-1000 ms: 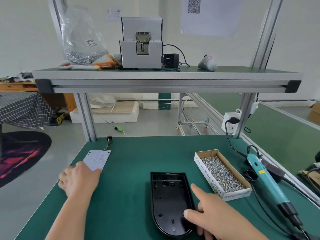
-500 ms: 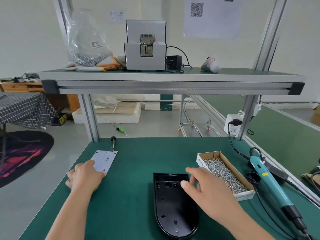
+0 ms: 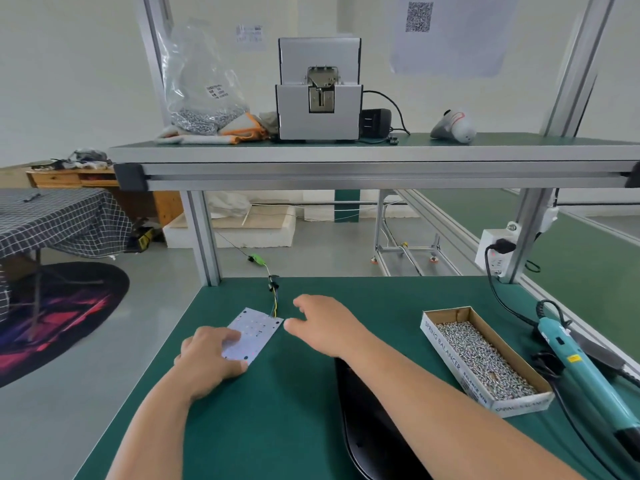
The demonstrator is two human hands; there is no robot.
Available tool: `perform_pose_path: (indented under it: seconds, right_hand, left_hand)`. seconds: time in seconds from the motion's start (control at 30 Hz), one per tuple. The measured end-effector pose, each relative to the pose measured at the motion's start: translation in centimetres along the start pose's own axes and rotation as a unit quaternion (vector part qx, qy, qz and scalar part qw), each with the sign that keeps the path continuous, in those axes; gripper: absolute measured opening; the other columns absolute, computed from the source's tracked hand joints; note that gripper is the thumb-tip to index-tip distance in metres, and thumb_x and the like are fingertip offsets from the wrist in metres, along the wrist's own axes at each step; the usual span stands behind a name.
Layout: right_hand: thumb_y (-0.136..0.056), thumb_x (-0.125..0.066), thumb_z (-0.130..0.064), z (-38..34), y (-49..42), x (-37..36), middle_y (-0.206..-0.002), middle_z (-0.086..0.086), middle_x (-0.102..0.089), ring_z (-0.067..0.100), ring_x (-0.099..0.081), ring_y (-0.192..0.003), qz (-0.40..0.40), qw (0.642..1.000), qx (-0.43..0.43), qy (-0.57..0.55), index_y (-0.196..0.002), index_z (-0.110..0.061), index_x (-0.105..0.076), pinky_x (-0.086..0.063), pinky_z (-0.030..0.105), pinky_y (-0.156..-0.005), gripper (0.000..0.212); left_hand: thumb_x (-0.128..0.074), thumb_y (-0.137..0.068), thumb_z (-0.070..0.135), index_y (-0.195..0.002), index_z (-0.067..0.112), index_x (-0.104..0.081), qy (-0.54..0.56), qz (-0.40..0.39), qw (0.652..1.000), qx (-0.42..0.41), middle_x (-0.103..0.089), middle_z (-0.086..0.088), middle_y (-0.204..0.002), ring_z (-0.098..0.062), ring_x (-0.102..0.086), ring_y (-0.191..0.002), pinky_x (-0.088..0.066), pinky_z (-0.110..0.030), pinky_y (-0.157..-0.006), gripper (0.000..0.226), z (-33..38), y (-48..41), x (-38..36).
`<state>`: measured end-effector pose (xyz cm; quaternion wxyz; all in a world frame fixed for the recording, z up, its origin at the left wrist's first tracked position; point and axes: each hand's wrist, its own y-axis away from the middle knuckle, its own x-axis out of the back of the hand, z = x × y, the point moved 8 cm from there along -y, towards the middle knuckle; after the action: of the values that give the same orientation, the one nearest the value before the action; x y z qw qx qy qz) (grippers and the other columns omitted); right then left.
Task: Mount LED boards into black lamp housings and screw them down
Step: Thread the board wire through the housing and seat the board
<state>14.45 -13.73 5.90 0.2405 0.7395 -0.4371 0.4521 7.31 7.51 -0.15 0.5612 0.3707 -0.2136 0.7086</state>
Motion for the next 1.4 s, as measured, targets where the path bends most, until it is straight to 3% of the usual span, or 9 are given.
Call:
perform_pose_path:
  seconds: [0.27,0.47,0.57,0.73,0.87,0.97,1.07,1.23,1.4]
  right_hand:
    - [-0.095,-0.063,-0.027,-0.4,-3.5,-4.1,-0.084,0.006,-0.047,0.027,-0.047,-0.078,-0.074,0.995,-0.064,-0.021,-0.1,-0.01,-0.049,-0.031,0.036,-0.055,0.022]
    - [-0.087,-0.068,-0.015,2.0,-3.8,-3.3,-0.08,0.004,-0.037,0.021,-0.034,-0.067,-0.024,0.954,-0.167,-0.247,-0.087,-0.014,-0.041,-0.028,0.033,-0.061,0.027]
    - [-0.085,-0.067,-0.006,3.7,-3.6,-2.7,-0.078,0.007,-0.035,0.02,-0.029,-0.064,0.023,0.931,-0.195,-0.306,-0.083,-0.016,-0.035,-0.021,0.03,-0.056,0.033]
    - [-0.088,-0.069,-0.006,4.0,-2.0,-1.8,-0.101,0.013,-0.06,0.022,-0.053,-0.061,0.023,0.922,-0.169,-0.348,-0.121,-0.014,-0.055,-0.044,0.028,-0.053,0.037]
    - [-0.091,-0.072,-0.012,3.7,0.6,-0.9,-0.1,0.009,-0.063,0.016,-0.06,-0.053,0.036,0.907,-0.133,-0.399,-0.158,-0.011,-0.033,-0.054,0.033,-0.065,0.078]
    - [-0.088,-0.076,-0.013,3.6,2.5,-0.2,-0.089,0.008,-0.064,0.019,-0.069,-0.066,0.049,0.89,-0.111,-0.44,-0.161,-0.012,-0.03,-0.058,0.032,-0.066,0.086]
    - [-0.095,-0.07,-0.024,4.9,3.5,1.2,-0.076,0.004,-0.074,0.019,-0.071,-0.064,0.064,0.863,-0.103,-0.491,-0.155,-0.011,-0.038,-0.056,0.031,-0.054,0.069]
    - [-0.107,-0.043,-0.012,6.6,3.0,5.1,-0.153,0.0,-0.05,0.017,-0.061,-0.117,0.153,0.979,-0.034,-0.132,-0.16,-0.029,-0.035,-0.048,0.028,-0.093,0.056]
    - [-0.106,-0.046,-0.002,5.6,1.9,3.5,-0.174,0.005,-0.015,0.027,-0.021,-0.153,0.082,0.992,0.081,0.053,-0.158,-0.028,-0.039,-0.029,0.035,-0.119,0.058]
  left_hand:
    - [-0.082,-0.087,0.024,-0.139,0.046,-0.053,0.059,-0.072,0.992,-0.087,-0.036,0.029,-0.141,-0.008,-0.034,-0.14,-0.039,-0.018,-0.092,0.064,1.1,0.3,-1.1]
    - [-0.077,-0.067,0.039,-0.162,0.04,-0.031,0.063,-0.109,0.988,-0.094,-0.028,0.021,-0.162,-0.013,-0.023,-0.153,-0.031,-0.04,-0.122,0.106,1.6,0.5,-1.2]
    - [-0.08,-0.063,0.043,-0.156,0.032,-0.039,0.068,-0.105,0.988,-0.088,-0.046,0.015,-0.145,-0.018,-0.037,-0.145,-0.04,-0.045,-0.118,0.103,1.9,0.4,-1.5]
    - [-0.079,-0.071,0.058,-0.159,0.02,-0.043,0.139,-0.029,0.986,-0.083,-0.065,0.004,-0.112,-0.014,-0.063,-0.11,-0.051,-0.032,-0.095,0.102,3.1,-0.1,-1.8]
    - [-0.082,-0.094,0.039,-0.126,0.031,-0.071,0.207,-0.02,0.973,-0.099,-0.071,0.011,-0.085,-0.005,-0.066,-0.073,-0.051,-0.023,-0.069,0.035,4.9,0.2,-2.6]
    - [-0.082,-0.091,0.037,-0.11,0.037,-0.078,0.306,-0.101,0.94,-0.112,-0.081,0.004,-0.097,-0.018,-0.076,-0.084,-0.06,-0.032,-0.073,0.02,6.4,1.2,-4.1]
    - [-0.085,-0.086,0.035,-0.116,0.016,-0.078,0.408,-0.18,0.886,-0.125,-0.078,-0.018,-0.112,-0.034,-0.075,-0.089,-0.062,-0.042,-0.077,0.036,7.4,2.2,-4.8]
    - [-0.089,-0.086,0.027,-0.122,-0.003,-0.07,0.439,-0.271,0.848,-0.122,-0.073,-0.027,-0.112,-0.034,-0.073,-0.086,-0.061,-0.041,-0.077,0.05,7.9,2.9,-5.9]
    - [-0.087,-0.088,0.021,-0.115,-0.004,-0.068,0.455,-0.308,0.823,-0.144,-0.07,-0.027,-0.108,-0.033,-0.072,-0.083,-0.06,-0.039,-0.074,0.041,9.0,3.5,-6.1]
